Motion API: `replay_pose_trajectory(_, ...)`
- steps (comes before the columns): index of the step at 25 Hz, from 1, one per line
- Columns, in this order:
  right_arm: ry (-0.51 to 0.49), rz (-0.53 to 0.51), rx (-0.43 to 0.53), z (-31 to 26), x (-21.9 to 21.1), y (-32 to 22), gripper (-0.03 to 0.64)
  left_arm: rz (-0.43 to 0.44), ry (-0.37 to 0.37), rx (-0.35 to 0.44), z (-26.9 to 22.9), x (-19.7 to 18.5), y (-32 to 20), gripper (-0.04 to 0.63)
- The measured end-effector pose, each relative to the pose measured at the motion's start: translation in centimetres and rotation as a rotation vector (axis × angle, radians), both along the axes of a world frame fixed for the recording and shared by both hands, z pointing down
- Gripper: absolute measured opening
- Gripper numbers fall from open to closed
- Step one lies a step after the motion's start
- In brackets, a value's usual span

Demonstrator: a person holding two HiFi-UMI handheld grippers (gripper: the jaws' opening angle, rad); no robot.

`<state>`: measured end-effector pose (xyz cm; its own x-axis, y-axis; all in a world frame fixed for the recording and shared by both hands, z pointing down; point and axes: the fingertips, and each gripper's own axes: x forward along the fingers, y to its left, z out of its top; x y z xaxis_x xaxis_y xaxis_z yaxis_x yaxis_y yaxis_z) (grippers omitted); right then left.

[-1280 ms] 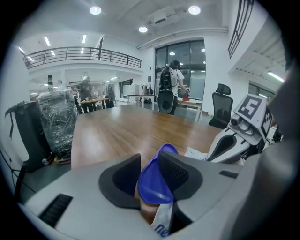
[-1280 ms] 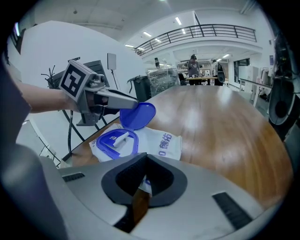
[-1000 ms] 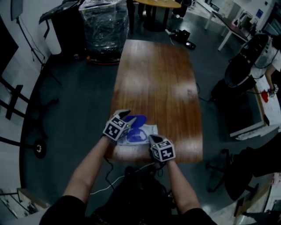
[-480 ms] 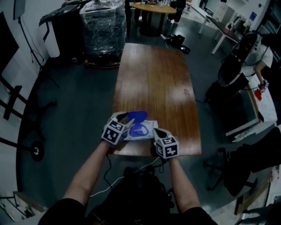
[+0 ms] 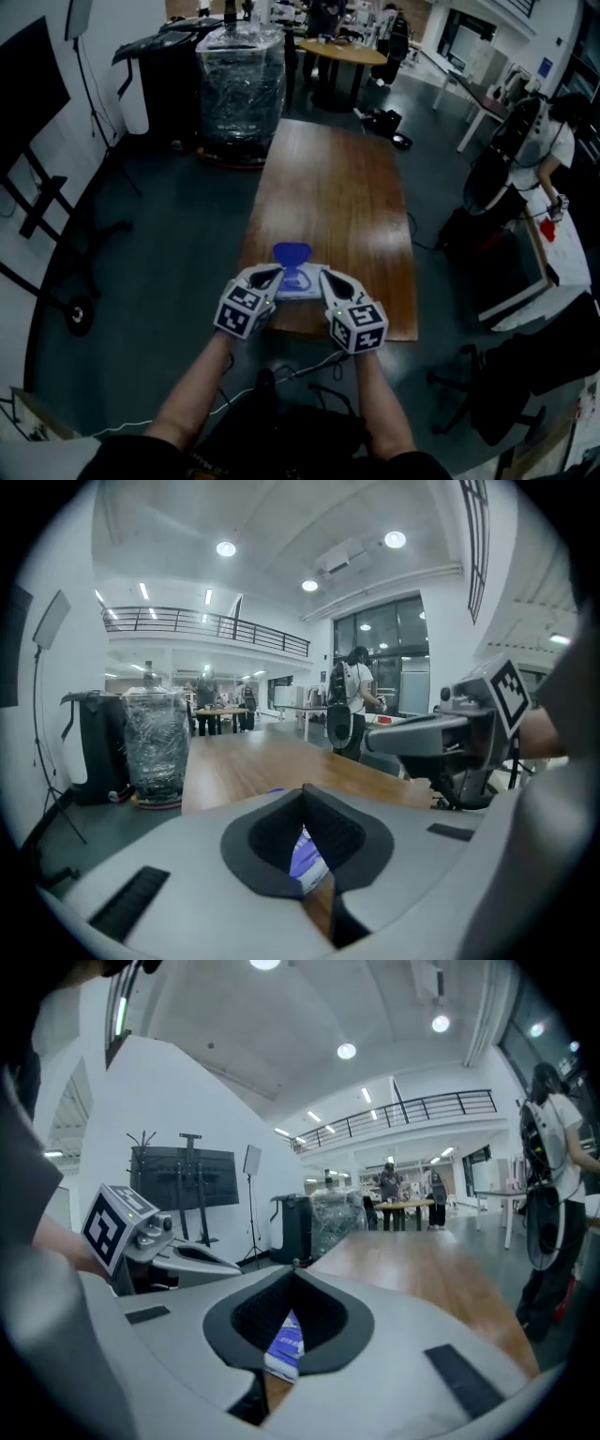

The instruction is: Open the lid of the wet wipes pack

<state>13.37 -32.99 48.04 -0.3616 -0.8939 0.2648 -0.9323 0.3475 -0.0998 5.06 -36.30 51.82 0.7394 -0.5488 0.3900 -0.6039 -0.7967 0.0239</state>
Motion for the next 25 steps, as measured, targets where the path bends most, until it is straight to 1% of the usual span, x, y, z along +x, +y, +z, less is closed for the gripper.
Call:
replay_pose_trajectory(3, -0.021, -0.047, 0.096, -3.1, -0.4, 2.2, 0.011, -0.039, 0.013, 0.014, -1.5, 0.1, 2.7, 0.000)
replay_pose_trajectory(6, -0.072, -0.088, 0.143, -5.5, -0.6, 4.6, 0.011, -0.068, 0.039, 0.032, -3.7, 0.4, 5.8, -0.002)
replay_pose_trajectory(10, -0.118, -0.130, 0.161, -7.5, -1.6, 8.3, 0.011, -0.088, 0.088, 0.036, -6.7, 0.2, 9.7, -0.002)
replay_pose_trajectory(15, -0.150, -0.175, 0.193, -9.0, -1.3, 12.5, 0.011, -0.116, 0.132, 0.056, -9.2, 0.5, 13.6, -0.002)
replay_pose_trajectory(20, -0.159, -0.203, 0.219, -10.6, -1.2, 15.5, 0.011, -0.134, 0.143, 0.085, -10.9, 0.7, 16.3, -0.002)
replay_pose_trajectory(25, -0.161, -0.213, 0.232, -11.9, -1.8, 16.8, 0.011, -0.139, 0.138, 0.096, -11.7, 0.2, 17.9, 0.000)
